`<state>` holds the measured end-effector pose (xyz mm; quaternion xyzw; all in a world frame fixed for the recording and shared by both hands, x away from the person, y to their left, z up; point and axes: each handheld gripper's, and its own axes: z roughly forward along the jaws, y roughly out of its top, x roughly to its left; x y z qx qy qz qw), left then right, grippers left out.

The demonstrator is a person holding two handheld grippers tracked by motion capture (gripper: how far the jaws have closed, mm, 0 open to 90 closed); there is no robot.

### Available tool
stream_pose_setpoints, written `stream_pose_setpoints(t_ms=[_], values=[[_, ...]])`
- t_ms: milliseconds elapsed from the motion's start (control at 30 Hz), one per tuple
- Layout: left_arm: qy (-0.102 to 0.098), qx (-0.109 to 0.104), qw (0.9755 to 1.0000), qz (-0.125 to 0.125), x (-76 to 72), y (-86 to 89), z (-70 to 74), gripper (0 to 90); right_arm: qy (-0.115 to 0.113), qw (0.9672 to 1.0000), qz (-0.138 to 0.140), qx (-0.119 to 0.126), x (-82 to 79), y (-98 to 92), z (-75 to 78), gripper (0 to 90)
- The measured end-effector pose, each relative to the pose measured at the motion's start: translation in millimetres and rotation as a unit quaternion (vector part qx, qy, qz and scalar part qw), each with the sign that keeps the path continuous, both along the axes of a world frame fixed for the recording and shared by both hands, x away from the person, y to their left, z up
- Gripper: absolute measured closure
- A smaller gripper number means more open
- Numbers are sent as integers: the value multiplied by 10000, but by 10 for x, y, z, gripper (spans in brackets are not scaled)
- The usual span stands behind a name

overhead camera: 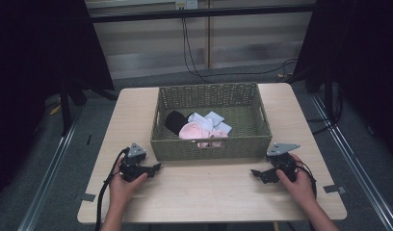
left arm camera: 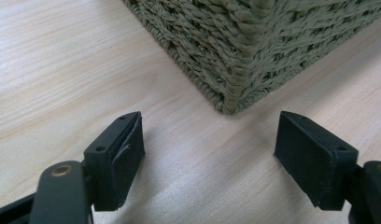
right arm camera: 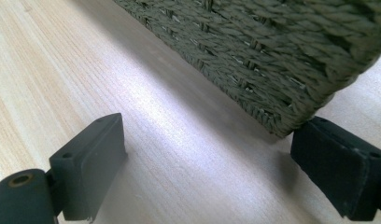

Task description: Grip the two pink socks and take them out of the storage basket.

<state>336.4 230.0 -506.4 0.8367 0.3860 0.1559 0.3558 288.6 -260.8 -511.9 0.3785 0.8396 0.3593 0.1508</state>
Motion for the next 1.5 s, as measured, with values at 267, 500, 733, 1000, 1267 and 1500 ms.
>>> stream_pose_setpoints(t_ms=[267,500,733,1000,1267,1500], values=[[141,83,9999,-28,-17,-25,33,235,-3,10000,0,-1,1,0,0,96],[310,111,9991,-262,-54,-79,283,252,12,10000,-3,6,0,0,0,96],[477,-48,9974,-540,-99,-172,700,249,13,10000,-5,7,0,0,0,96],[710,15,9951,-688,-35,-281,1026,248,14,10000,-6,7,0,0,0,96],[845,-63,9934,-769,26,-363,1279,256,11,10000,-5,7,1,0,0,96],[751,-60,9944,-736,106,-436,1554,262,7,10000,2,7,3,-1,-1,96]])
